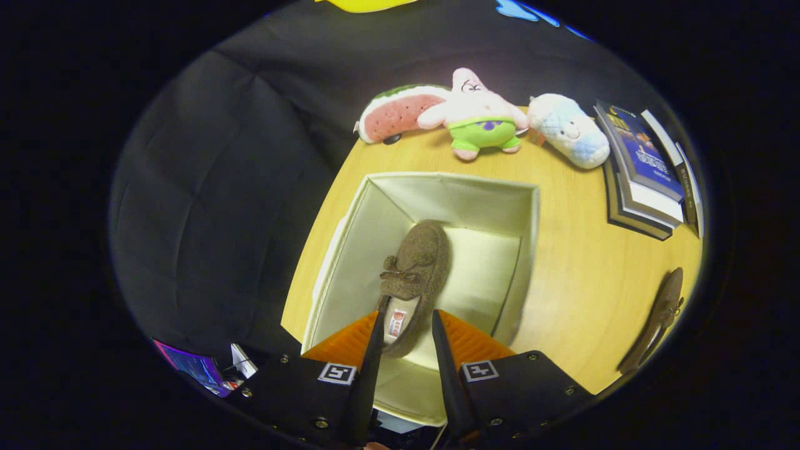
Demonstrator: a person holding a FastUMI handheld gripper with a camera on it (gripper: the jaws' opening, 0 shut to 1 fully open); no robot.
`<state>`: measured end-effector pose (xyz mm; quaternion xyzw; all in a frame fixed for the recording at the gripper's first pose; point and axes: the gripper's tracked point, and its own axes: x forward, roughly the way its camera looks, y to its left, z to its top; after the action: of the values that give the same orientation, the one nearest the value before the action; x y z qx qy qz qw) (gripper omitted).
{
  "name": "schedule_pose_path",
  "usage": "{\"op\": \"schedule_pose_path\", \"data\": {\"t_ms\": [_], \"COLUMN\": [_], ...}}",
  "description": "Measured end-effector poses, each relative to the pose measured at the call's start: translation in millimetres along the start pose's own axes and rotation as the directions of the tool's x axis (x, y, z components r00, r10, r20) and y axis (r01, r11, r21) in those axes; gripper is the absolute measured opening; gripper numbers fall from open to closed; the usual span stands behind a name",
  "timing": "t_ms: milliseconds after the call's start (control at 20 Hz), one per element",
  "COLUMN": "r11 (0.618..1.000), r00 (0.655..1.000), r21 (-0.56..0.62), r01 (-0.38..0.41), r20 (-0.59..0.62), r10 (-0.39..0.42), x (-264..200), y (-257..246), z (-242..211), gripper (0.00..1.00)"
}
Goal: Open the storage box then place both shoes into the box .Put the left shoe in first, then the right shoe, with the right side of both shoes facing outward in a uniform manner.
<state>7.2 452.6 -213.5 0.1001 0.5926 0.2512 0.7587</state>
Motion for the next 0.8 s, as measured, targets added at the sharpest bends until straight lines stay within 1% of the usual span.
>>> {"op": "schedule_pose_path", "data": {"t_ms": [150,250,300,450,550,800], "r11": [0.999,0.997,0.994,0.981,0.97,0.937], "r00": [0.999,0.996,0.993,0.986,0.979,0.973], "r21": [0.037,0.058,0.082,0.165,0.2,0.305], "r01": [0.01,0.043,0.071,0.102,0.134,0.169], "r20": [0.051,0.079,0.087,0.117,0.125,0.103], "r10": [-0.012,-0.047,-0.078,-0.122,-0.161,-0.209], "x": [-49,-79,-92,-122,-137,-159], "y": [-45,-85,-107,-156,-187,-252], "z": [1,-1,-5,-13,-21,-44], "gripper": [0.47,0.47,0.47,0.47,0.47,0.47]}}
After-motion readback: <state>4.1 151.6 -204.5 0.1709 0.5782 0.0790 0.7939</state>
